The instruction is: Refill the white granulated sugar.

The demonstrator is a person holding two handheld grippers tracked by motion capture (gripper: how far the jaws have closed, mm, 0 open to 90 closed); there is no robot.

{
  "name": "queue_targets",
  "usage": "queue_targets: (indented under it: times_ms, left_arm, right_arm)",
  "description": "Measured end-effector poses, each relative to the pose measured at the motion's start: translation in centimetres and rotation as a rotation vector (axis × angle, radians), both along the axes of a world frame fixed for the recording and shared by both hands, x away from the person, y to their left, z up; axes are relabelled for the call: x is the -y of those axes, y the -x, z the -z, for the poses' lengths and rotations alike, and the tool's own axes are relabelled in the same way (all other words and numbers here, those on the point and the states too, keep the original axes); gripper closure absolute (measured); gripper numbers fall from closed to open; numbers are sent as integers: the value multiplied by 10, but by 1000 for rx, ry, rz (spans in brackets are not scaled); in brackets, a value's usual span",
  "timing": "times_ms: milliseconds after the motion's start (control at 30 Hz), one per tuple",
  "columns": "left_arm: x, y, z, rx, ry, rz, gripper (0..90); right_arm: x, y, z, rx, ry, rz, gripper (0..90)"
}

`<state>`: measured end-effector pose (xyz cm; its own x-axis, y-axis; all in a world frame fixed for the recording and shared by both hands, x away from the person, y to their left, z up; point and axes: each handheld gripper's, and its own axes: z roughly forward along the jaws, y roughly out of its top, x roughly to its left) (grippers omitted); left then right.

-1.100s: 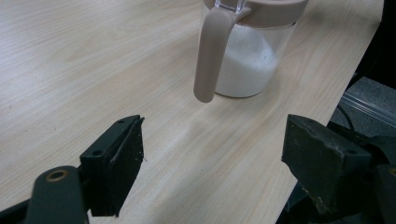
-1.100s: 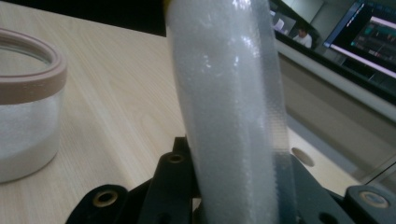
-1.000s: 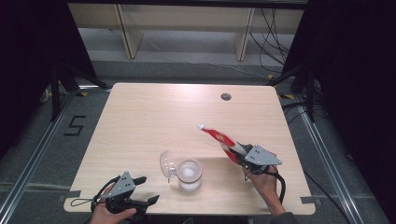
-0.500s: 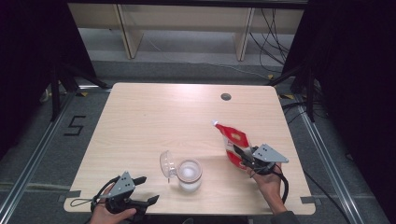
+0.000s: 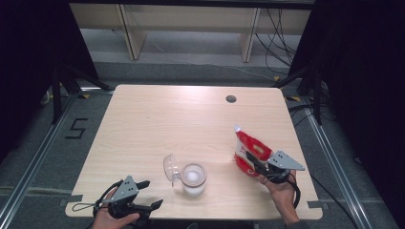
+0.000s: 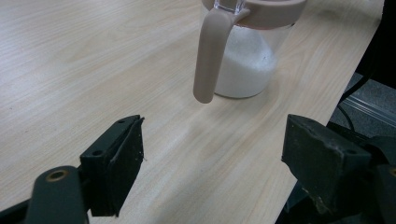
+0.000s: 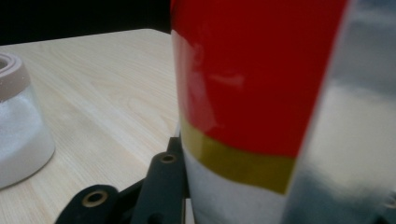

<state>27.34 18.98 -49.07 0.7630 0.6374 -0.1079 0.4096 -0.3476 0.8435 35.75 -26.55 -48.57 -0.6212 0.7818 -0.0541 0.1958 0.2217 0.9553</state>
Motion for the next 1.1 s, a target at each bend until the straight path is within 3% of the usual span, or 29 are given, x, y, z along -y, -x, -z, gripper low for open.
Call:
queue_targets:
  times_ms: [67, 100, 133, 200, 233, 300, 333, 367, 400, 433, 467, 567, 633, 667, 700, 733, 767, 800, 900, 967, 1033, 1100]
  left_arm:
    - [0, 0, 0, 7, -3, 2, 203]
    - [0, 0, 0, -6, 10, -10, 203]
    - [1, 0, 0, -5, 9, -12, 203]
    - [0, 0, 0, -4, 3, -3, 203]
    - [0, 1, 0, -4, -2, -6, 203]
    - [0, 0, 0, -4, 2, -4, 203]
    - [0, 0, 0, -4, 2, -4, 203]
    - [1, 0, 1, -7, 22, -14, 203]
    - [1, 0, 1, -7, 22, -14, 203]
    - [-1, -1, 0, -2, -2, -11, 203]
    - [-1, -1, 0, 0, -5, -10, 203]
    - [-2, -1, -1, 3, -33, -8, 203]
    - [-2, -1, -1, 1, -25, -7, 203]
    - [-2, -2, -1, 1, -23, -6, 203]
    - [-2, -2, -1, 1, -20, -5, 203]
    - [0, -1, -1, -4, 3, -11, 203]
    - [0, -1, -1, -2, 10, -5, 203]
    - [0, -1, -1, -2, 10, -4, 203]
    - [-1, 0, -2, -5, 16, -9, 203]
    - [-1, -1, -2, -12, 22, -14, 203]
    - [0, -1, -2, -15, 34, -10, 203]
    - [0, -2, -2, -13, 34, 4, 203]
  right_arm:
    - [2, 2, -2, -13, 13, 0, 684]
    - [2, 3, -2, 16, -1, 20, 629]
    - [2, 6, -4, -34, -23, 29, 569]
    - [3, 10, -4, -58, -81, 37, 475]
    - [3, 15, -4, -64, -82, 55, 433]
    - [8, 22, -8, -39, -71, 48, 397]
    - [8, 22, -8, -39, -71, 48, 397]
    - [8, 33, -11, -60, -98, 72, 376]
    - [9, 36, -12, -62, -83, 64, 371]
    - [7, 45, -13, -91, -92, 111, 366]
    - [10, 46, -14, -72, -54, 102, 365]
    - [14, 56, -16, -83, -75, 133, 361]
    - [16, 62, -16, -106, -92, 167, 359]
    - [18, 65, -16, -89, -63, 173, 357]
    - [18, 69, -16, -100, -69, 184, 350]
    - [19, 71, -15, -88, -54, 187, 347]
    - [19, 74, -16, -107, -49, 185, 344]
    - [18, 78, -16, -97, -52, 193, 331]
    - [19, 86, -17, -125, -56, 182, 316]
    - [21, 89, -16, -106, -79, 191, 304]
    - [24, 92, -15, -153, -92, 164, 302]
    - [22, 94, -13, -171, -107, 161, 300]
